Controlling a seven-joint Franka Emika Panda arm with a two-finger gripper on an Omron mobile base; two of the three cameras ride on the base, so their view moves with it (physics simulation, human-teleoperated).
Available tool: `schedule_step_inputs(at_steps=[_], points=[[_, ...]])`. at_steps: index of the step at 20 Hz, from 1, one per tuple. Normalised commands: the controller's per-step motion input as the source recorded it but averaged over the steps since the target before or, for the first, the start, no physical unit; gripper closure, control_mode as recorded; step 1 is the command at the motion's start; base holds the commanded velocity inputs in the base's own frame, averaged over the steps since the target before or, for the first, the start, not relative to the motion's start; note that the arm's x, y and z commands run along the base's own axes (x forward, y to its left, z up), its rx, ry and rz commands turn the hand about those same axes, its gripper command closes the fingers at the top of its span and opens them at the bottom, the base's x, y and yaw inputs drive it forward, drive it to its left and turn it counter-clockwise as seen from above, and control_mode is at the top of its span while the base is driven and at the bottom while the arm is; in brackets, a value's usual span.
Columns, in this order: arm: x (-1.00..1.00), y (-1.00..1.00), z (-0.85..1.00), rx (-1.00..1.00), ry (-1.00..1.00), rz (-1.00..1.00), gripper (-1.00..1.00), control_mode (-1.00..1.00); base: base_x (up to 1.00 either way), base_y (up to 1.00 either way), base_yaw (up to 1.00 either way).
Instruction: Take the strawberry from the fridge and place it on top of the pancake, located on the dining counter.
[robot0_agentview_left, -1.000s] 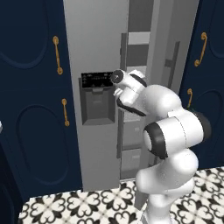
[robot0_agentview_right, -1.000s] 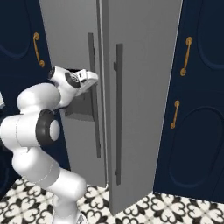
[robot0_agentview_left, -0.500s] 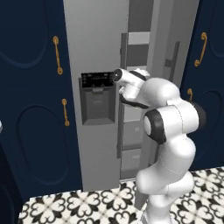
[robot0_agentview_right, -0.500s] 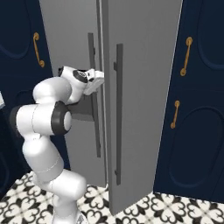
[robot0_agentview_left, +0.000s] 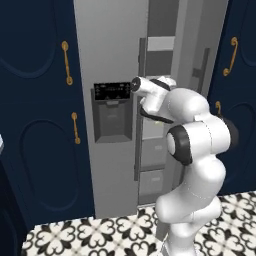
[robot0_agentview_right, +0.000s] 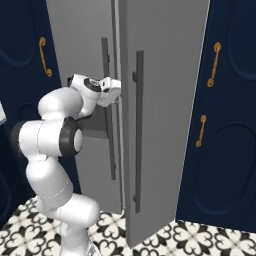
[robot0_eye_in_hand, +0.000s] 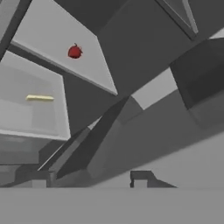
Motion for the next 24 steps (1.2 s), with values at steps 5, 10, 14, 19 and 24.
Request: schedule_step_inputs(at_steps=[5, 10, 14, 19, 24], points=[[-0.83, -0.88, 0.0, 0.0, -0.18, -0.05, -1.0, -1.0, 0.0, 0.0, 0.0], [-0.65, -0.99, 0.0, 0.0, -0.15, -0.03, -1.0, -1.0, 0.0, 0.0, 0.0], [-0.48, -1.0, 0.06, 0.03, -0.04, -0.06, -1.0, -1.0, 0.0, 0.0, 0.0], [-0.33, -1.0, 0.03, 0.04, 0.0, -0.09, -1.0, -1.0, 0.0, 0.0, 0.0], [-0.06, -1.0, 0.04, 0.01, 0.0, -0.06, -1.0, -1.0, 0.0, 0.0, 0.0]])
